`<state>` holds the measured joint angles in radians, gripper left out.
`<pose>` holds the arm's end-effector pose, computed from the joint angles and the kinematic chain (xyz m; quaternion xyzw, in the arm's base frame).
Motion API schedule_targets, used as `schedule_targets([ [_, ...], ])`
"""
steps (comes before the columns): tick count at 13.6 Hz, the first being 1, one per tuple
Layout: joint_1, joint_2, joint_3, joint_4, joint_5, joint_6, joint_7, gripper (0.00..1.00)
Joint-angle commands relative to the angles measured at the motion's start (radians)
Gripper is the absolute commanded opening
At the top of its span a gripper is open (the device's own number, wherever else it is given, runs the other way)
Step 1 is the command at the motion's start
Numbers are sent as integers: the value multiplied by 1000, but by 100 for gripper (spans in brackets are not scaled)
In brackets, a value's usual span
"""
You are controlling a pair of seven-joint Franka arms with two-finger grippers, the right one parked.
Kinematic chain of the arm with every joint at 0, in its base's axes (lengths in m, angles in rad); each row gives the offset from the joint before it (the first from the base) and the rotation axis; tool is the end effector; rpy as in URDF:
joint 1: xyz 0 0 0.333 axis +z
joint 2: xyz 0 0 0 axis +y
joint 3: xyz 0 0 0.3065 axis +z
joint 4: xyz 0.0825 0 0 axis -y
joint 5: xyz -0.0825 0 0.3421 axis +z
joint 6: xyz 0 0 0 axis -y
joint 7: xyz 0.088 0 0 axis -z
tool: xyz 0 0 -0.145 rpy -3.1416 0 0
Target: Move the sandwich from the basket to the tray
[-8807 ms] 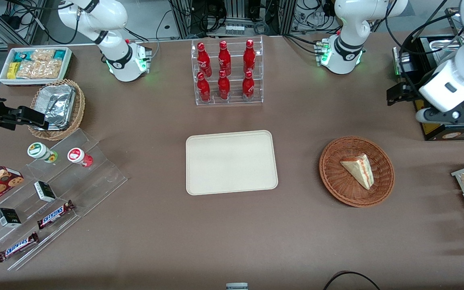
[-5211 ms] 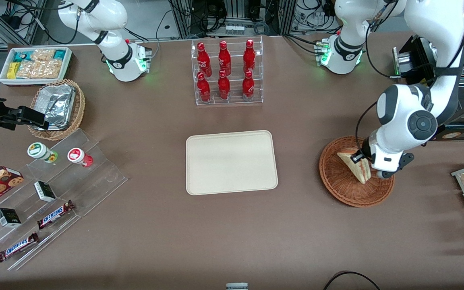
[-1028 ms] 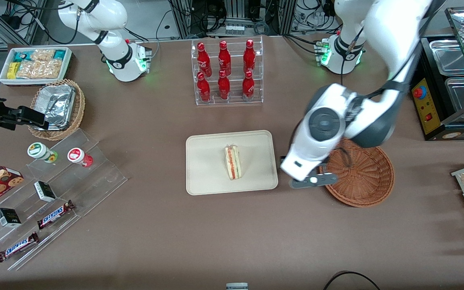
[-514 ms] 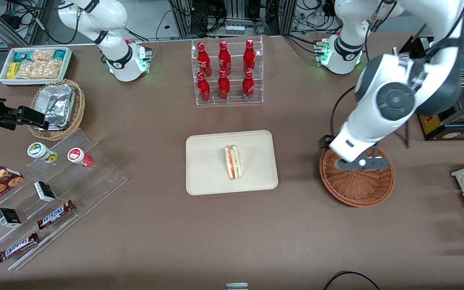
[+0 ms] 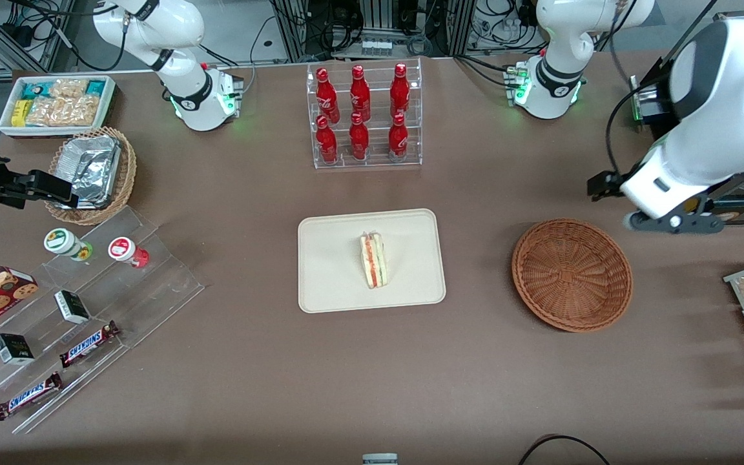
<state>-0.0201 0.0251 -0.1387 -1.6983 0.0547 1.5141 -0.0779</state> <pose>0.4919 -0.0699 0.5071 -0.9933 0.0417 0.1005 0.0377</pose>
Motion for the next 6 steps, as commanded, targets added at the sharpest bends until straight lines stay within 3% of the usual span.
schedule_targets([
  [1,-4,-56,28,8,-16,-64,13,100],
  [6,-3,-73,82,91,-15,-158,32,100],
])
